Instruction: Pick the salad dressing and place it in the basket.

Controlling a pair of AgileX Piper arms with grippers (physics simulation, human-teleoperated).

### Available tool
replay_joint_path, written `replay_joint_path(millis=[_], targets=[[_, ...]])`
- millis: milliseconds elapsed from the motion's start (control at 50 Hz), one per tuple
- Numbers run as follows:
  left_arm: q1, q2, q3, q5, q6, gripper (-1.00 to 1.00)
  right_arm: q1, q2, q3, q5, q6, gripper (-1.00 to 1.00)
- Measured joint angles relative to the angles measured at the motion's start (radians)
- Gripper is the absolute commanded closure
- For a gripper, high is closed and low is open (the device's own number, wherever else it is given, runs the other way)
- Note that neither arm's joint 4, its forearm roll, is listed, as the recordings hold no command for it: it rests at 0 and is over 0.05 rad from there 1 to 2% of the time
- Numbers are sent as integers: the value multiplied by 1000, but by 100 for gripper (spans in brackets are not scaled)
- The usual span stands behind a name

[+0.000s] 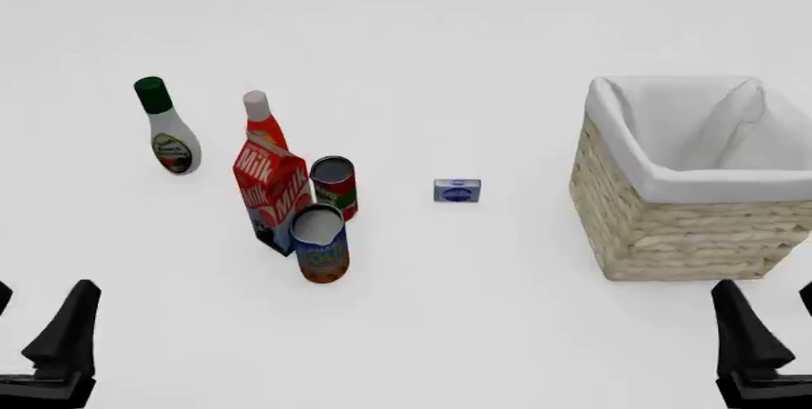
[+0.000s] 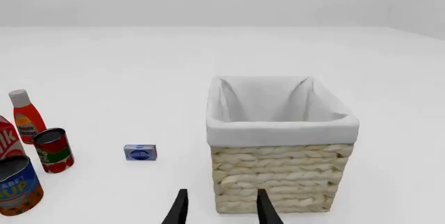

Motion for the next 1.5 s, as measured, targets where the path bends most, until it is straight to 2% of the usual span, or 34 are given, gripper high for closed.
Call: replay_joint_path(millis=[320,440,660,920,1180,1500], targets=[[-13,1,-72,56,3,-100,12,0,-1,5,2,-100],[-24,50,-119,54,-6,-100,17,0,-2,5,0,-100],[-15,293,-223,-79,-4,-100,19,0,-2,5,-1,-100],[5,625,-392,-226,-24,-100,18,0,-3,6,-3,-100],[60,859,-554,-284,-24,-100,20,0,-2,8,-3,-100],[94,1086,-743,-293,-10,-100,32,1,-4,12,-6,-100]])
